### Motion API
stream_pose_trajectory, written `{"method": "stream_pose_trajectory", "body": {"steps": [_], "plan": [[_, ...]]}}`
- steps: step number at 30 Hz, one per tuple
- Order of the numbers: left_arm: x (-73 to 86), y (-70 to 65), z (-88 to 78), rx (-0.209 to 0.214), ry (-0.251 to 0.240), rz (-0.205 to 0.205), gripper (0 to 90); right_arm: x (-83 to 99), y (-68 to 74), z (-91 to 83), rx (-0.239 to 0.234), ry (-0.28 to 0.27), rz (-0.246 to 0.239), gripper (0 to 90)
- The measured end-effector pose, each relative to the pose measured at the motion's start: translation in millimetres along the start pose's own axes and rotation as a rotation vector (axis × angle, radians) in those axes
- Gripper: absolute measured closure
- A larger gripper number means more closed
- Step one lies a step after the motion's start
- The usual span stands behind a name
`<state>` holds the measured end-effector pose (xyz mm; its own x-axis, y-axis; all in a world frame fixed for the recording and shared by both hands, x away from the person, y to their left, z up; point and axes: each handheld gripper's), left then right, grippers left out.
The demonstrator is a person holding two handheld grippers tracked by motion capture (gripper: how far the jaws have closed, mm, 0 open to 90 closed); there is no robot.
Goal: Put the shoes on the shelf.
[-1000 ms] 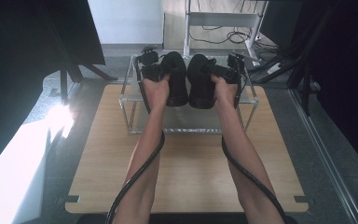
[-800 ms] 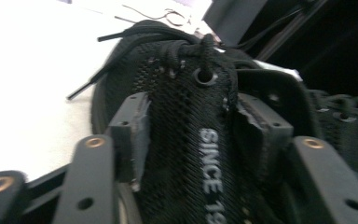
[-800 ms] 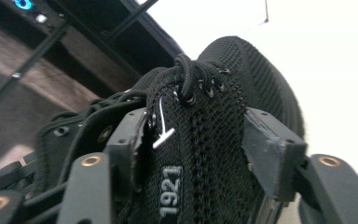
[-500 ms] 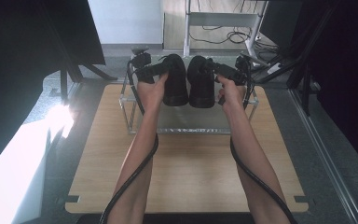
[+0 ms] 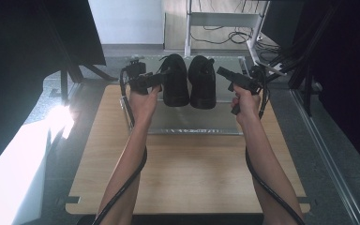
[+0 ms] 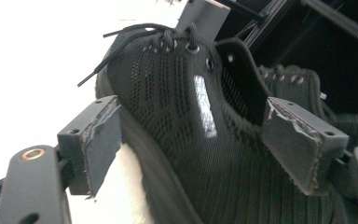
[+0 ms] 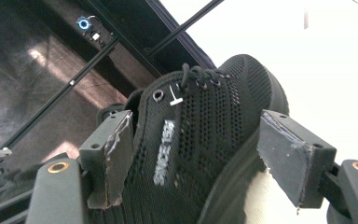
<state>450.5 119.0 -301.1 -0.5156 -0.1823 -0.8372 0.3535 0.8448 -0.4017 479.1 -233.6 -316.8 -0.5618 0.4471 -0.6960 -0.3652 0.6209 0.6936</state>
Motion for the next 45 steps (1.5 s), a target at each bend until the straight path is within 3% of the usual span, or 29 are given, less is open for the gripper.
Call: {"method": "stream_pose_trajectory", "body": {"steps": [9,16,21,25,38,45], "plan": [[20.7,8.0,-19.7,0.032,-0.013,0.030,14.3,10.9,-8.3,-14.4,-0.004,0.048,-0.075,24.5],[38.1,11.6,-31.6,0.030,-0.012,0.072,12.4,22.4,-6.0,-21.8,0.005,0.092,-0.167,21.0],[47.2,15.2,-39.1,0.036,-0.006,0.089,9.3,28.7,-5.8,-27.6,0.007,0.106,-0.208,20.1],[54.6,15.7,-43.2,0.042,0.009,0.112,5.3,33.9,-6.5,-32.4,0.001,0.122,-0.228,16.8],[76.1,18.6,-54.2,0.062,0.023,0.134,1.6,50.8,-6.4,-48.7,-0.004,0.171,-0.334,13.9],[89.1,17.8,-57.6,0.065,0.047,0.174,0.0,63.1,-7.0,-55.2,0.002,0.211,-0.399,13.4]]}}
Point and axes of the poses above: each handheld gripper's, and its own axes: z roughly forward along the jaws, x roughly out of its underside, y roughly to its left, and after that the axes turned 3 degrees about z, right-handed
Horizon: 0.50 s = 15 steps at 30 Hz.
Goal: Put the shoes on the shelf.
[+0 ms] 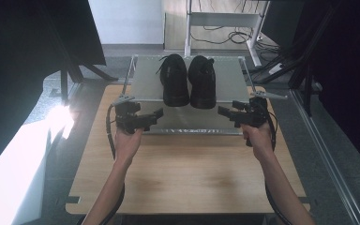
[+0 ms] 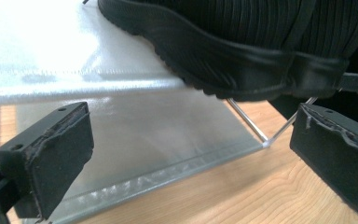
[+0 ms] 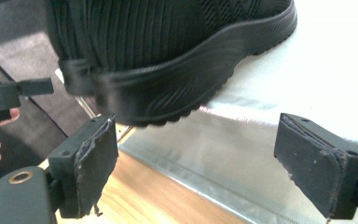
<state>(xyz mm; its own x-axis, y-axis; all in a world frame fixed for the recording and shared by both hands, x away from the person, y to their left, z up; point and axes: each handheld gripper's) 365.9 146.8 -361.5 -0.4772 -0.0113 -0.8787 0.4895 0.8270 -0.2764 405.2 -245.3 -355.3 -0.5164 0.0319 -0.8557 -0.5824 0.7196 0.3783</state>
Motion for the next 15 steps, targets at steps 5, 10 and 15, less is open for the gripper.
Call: {"method": "stream_pose_trajectory", "body": {"steps": [5,10,15], "plan": [[9.9,-2.0,-1.5,-0.018,0.032,0.041,0.0,8.0,3.9,-3.4,0.003,0.028,-0.047,10.9],[20.6,-1.2,-5.0,-0.035,0.046,0.058,0.0,16.9,7.9,-7.4,0.019,0.058,-0.082,1.5],[29.9,-1.0,-9.2,-0.047,0.057,0.072,0.0,29.5,11.9,-11.2,0.038,0.082,-0.121,0.0]]}}
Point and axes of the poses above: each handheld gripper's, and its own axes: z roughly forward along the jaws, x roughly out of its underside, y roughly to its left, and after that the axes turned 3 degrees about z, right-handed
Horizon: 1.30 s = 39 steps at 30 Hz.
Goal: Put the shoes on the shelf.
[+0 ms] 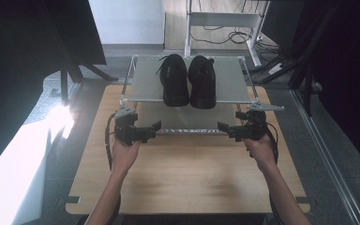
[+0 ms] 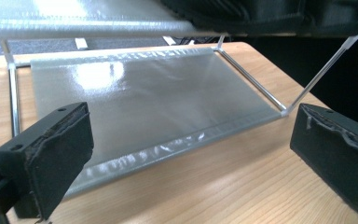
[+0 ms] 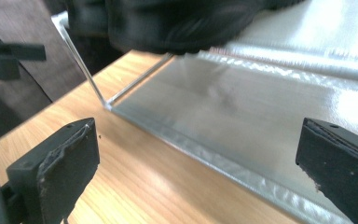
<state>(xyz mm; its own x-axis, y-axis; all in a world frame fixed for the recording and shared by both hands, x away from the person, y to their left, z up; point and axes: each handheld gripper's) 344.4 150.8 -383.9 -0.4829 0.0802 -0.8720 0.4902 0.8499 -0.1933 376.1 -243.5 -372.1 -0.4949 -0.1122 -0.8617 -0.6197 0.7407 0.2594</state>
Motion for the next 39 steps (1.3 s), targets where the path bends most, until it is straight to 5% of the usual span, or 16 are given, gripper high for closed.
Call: {"method": "stream_pose_trajectory", "body": {"steps": [10,28,39], "plan": [[23.0,-7.0,-9.7,-0.030,0.042,0.069,0.0,33.3,3.3,-2.9,0.018,0.055,-0.037,0.0],[69.9,-10.8,-40.8,-0.016,0.052,0.065,0.0,79.6,2.1,-40.0,0.064,0.062,-0.037,0.0],[100.7,-13.0,-44.8,-0.053,0.070,0.078,0.0,103.0,-0.9,-55.3,0.121,0.041,-0.024,0.6]]}}
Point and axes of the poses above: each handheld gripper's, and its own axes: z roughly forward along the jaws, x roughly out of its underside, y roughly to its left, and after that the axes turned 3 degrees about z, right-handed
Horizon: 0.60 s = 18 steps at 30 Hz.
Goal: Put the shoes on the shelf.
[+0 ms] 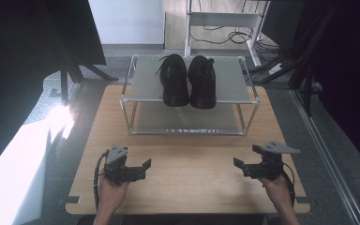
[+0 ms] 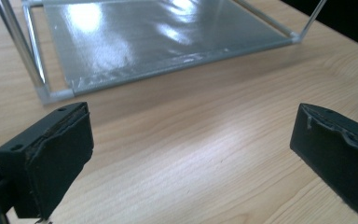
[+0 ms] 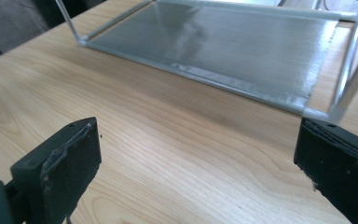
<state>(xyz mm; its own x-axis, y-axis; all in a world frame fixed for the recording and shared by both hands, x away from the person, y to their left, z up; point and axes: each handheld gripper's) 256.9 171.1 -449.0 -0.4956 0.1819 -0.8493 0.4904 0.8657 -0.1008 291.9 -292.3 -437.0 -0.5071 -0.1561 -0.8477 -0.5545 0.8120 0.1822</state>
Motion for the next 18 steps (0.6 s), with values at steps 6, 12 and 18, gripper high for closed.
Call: {"method": "stream_pose_trajectory", "body": {"steps": [6,12,18], "plan": [[16.0,-3.5,8.3,-0.005,0.039,0.006,0.0,16.6,0.7,5.3,0.028,0.024,-0.012,0.6],[27.9,-9.8,16.2,-0.008,0.078,0.018,0.0,31.1,3.0,15.3,0.059,0.065,-0.050,0.5],[35.0,-14.9,26.6,-0.036,0.137,0.064,0.0,41.8,7.2,26.1,0.069,0.115,-0.093,0.6]]}}
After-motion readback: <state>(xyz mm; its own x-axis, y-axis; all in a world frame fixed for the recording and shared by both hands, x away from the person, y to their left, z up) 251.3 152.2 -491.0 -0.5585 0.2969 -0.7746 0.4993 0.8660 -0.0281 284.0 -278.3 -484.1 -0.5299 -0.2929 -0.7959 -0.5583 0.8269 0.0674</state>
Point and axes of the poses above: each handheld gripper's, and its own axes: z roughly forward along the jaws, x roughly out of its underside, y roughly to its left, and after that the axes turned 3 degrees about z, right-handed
